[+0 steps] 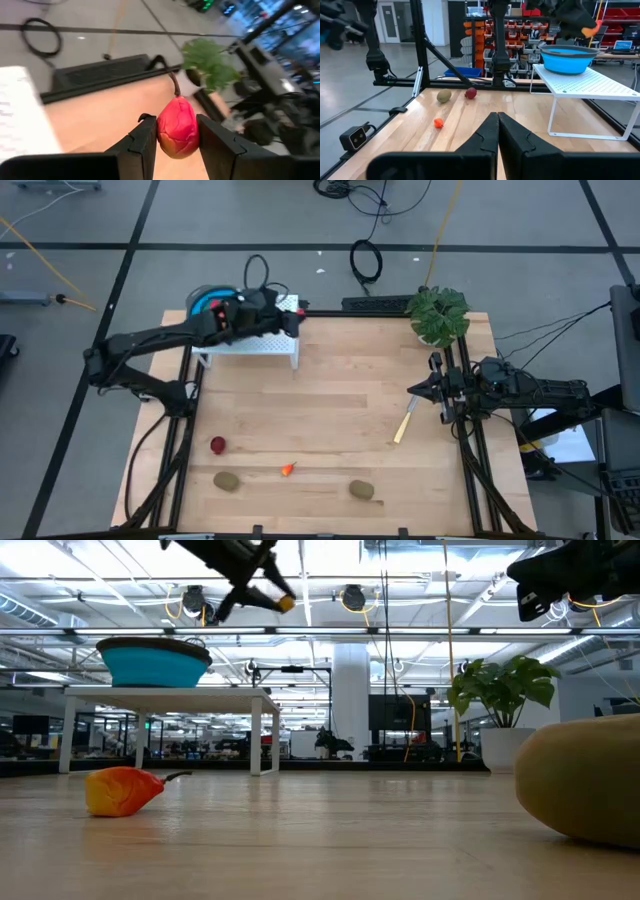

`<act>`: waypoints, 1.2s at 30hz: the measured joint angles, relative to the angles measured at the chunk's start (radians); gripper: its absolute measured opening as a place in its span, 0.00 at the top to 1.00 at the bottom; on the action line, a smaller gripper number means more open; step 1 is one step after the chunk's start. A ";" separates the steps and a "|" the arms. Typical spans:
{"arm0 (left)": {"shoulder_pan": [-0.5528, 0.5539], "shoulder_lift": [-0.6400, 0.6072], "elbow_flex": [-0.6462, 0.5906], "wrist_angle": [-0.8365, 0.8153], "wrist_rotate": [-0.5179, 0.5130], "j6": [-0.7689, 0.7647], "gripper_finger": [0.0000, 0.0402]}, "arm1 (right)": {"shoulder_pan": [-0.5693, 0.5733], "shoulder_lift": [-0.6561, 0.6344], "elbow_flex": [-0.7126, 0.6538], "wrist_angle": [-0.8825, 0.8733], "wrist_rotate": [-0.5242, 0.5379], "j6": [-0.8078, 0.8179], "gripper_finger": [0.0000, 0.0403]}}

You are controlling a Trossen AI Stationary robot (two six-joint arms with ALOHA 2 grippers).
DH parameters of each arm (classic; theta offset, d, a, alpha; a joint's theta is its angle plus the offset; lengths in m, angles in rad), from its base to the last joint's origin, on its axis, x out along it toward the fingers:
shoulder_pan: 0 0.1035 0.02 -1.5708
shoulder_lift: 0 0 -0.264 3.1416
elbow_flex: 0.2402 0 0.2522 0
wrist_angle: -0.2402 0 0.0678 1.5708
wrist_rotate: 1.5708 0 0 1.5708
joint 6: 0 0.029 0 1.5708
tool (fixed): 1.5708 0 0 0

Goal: Pick & Place Fruit
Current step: Put the top peach into the blue strainer bowl on the shelf

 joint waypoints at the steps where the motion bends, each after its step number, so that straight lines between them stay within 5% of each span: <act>1: 0.016 -0.015 0.000 -0.025 0.000 0.012 0.68 | 0.000 0.000 0.000 0.000 0.000 0.000 1.00; 16: 0.217 -0.206 0.000 -0.402 -0.138 0.098 0.68 | 0.000 0.000 0.000 0.001 0.000 0.012 1.00; 26: 0.304 -0.222 -0.001 -0.675 -0.209 -0.006 0.68 | 0.000 0.000 0.000 0.001 -0.001 0.011 1.00; 36: 0.358 -0.216 -0.002 -0.709 -0.212 -0.036 0.68 | 0.000 0.000 0.000 0.001 0.000 0.011 1.00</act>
